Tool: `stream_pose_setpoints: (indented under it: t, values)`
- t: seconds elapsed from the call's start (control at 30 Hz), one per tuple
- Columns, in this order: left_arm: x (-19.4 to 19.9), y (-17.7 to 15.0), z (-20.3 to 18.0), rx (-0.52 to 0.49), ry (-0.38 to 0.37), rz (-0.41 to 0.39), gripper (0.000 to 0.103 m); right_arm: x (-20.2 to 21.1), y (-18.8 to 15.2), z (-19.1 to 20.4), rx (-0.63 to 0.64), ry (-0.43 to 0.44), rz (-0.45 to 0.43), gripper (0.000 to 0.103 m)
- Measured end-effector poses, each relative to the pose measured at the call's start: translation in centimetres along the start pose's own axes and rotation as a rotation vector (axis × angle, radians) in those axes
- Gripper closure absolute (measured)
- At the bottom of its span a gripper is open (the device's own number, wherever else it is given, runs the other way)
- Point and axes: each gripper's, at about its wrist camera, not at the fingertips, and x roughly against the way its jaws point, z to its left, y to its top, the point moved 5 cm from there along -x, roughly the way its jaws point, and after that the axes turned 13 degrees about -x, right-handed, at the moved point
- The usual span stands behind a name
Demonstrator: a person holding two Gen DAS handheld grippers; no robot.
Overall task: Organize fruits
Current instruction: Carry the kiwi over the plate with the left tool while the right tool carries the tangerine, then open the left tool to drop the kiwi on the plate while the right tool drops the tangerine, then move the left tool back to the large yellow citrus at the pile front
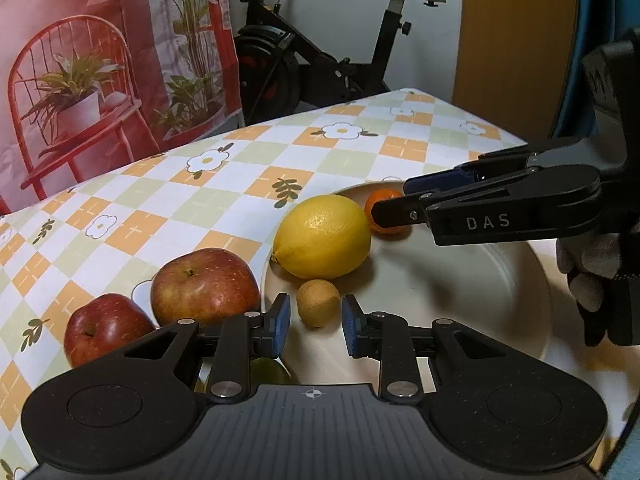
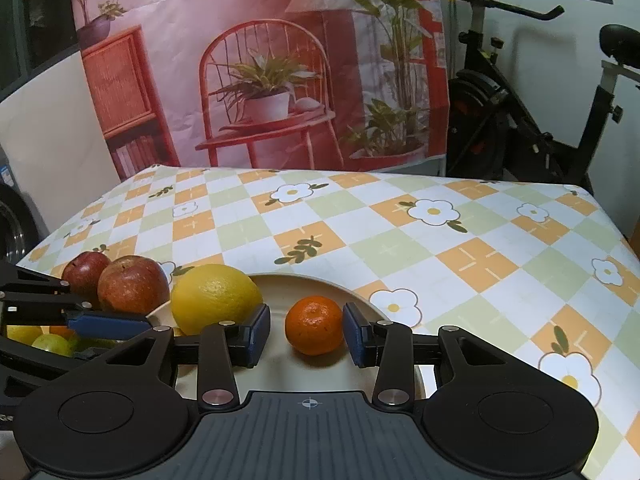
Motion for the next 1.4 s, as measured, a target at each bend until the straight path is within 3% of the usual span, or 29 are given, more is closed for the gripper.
stream_pose_setpoints:
  t: [0.53, 1.03, 1.17, 1.4]
  values:
    - [5.9, 0.1, 3.3, 0.081, 0.06, -0.079, 0.073, 3.4, -0.1, 2.1, -0.052, -0.024, -0.039, 0.065]
    - [11.3, -6.3, 10.1, 0.21, 0.145, -0.032, 0.073, 4.3, -2.0, 9.4, -0.006, 0.063, -0.013, 0.065]
    - [11.7, -8.3, 11.2, 0.263, 0.139, -0.012, 0.073, 3.8, -3.0, 12.1, 0.032, 0.098, 0.02, 0.065]
    - [11.9, -9.9, 10.9, 0.269, 0.111, -0.01, 0.073, 3.6, -4.0, 15.3, 0.084, 0.136, 0.058, 0.065]
